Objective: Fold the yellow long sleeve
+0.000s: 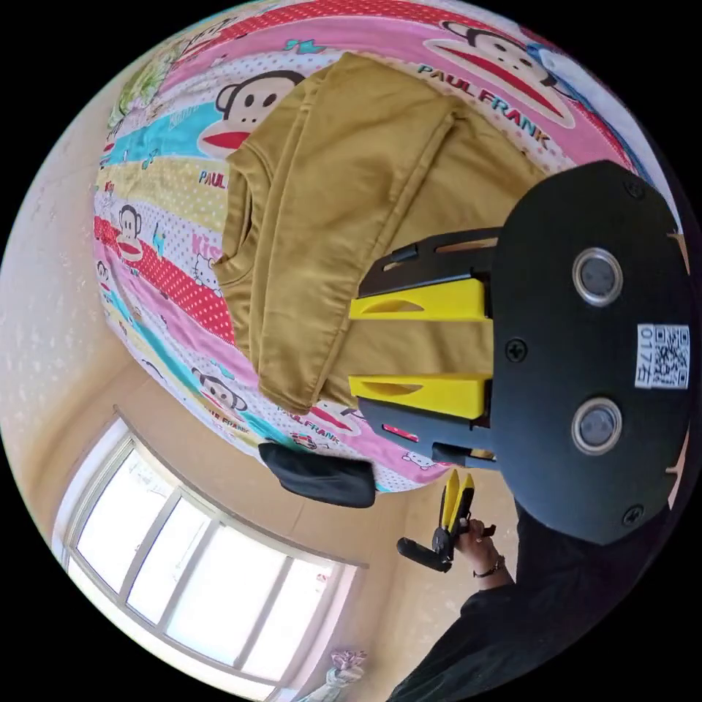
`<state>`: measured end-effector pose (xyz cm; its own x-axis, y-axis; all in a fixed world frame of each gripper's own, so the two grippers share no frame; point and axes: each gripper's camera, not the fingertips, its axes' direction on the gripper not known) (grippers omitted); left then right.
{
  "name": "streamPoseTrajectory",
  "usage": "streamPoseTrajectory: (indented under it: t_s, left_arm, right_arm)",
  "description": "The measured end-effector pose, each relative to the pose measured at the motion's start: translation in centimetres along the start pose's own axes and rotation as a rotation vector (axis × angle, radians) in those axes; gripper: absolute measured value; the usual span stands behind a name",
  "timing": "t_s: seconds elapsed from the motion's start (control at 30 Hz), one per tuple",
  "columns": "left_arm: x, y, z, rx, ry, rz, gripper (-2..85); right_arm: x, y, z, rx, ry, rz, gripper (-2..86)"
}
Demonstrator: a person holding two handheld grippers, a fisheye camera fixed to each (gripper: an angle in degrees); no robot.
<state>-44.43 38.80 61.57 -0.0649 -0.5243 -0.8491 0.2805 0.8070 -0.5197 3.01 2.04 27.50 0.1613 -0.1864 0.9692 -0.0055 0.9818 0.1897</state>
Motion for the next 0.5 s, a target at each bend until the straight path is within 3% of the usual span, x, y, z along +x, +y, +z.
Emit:
streamPoseTrajectory:
  t_s: [0.23,0.33,0.5]
  left_arm:
    - [-1.5,0.3,1.5,-0.103,0.049,0.111,16.5]
    - [-1.2,0.1,2.2,-0.164,0.104,0.177,15.4]
    - [-1.0,0.7,0.4,-0.133,0.105,0.199,6.2]
  right_arm:
    - [9.3,21.5,-5.3,-0.295,0.217,0.396,13.5]
    - [11.0,28.6,-4.9,-0.359,0.094,0.521,13.6]
    - [12.8,33.9,-4.5,-0.265,-0.038,0.615,8.1]
